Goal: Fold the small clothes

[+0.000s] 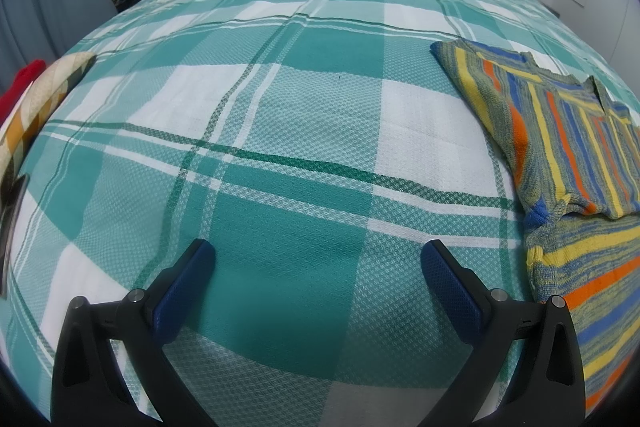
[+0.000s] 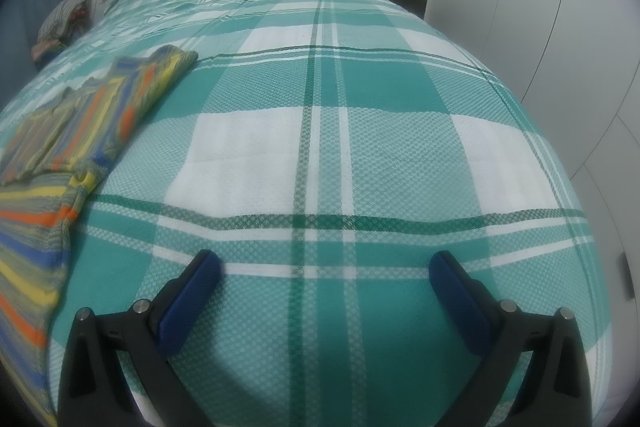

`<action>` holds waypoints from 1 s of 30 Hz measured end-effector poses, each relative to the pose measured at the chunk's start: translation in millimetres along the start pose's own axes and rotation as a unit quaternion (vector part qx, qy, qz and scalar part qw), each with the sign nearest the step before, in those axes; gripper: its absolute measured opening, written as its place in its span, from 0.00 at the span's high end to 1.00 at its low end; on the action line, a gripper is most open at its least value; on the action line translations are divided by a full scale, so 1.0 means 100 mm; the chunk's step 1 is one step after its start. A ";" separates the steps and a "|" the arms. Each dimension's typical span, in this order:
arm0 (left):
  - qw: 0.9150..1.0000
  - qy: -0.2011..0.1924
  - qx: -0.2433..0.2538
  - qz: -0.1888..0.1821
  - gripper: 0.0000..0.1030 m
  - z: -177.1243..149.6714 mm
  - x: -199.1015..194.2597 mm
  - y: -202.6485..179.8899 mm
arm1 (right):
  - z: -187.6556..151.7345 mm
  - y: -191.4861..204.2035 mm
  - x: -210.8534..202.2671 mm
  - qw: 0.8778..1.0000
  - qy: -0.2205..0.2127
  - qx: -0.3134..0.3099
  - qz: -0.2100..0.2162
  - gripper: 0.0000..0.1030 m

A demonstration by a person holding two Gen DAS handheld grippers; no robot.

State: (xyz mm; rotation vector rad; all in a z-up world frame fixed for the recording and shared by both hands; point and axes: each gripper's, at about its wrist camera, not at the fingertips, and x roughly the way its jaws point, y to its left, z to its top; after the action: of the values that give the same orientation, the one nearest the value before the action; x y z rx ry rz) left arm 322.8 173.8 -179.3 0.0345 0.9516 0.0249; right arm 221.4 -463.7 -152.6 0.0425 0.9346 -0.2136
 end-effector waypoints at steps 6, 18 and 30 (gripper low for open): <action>1.000 -0.002 0.000 0.001 0.00 0.00 0.01 0.00 | 0.00 0.00 0.00 1.000 0.000 0.000 0.000 0.00; 1.000 -0.010 -0.004 -0.010 0.04 0.06 -0.46 0.13 | 0.07 -0.18 -0.21 0.997 0.018 0.007 0.069 0.00; 0.960 -0.240 -0.013 -0.142 0.00 0.33 -3.26 0.58 | 0.24 -0.18 -2.72 0.951 -0.196 -0.139 0.195 0.00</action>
State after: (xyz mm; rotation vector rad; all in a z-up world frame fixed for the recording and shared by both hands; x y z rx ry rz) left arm 160.5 219.0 107.7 -0.1169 0.4638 -0.2283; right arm 80.4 -440.1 81.1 -0.0731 0.5362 0.2721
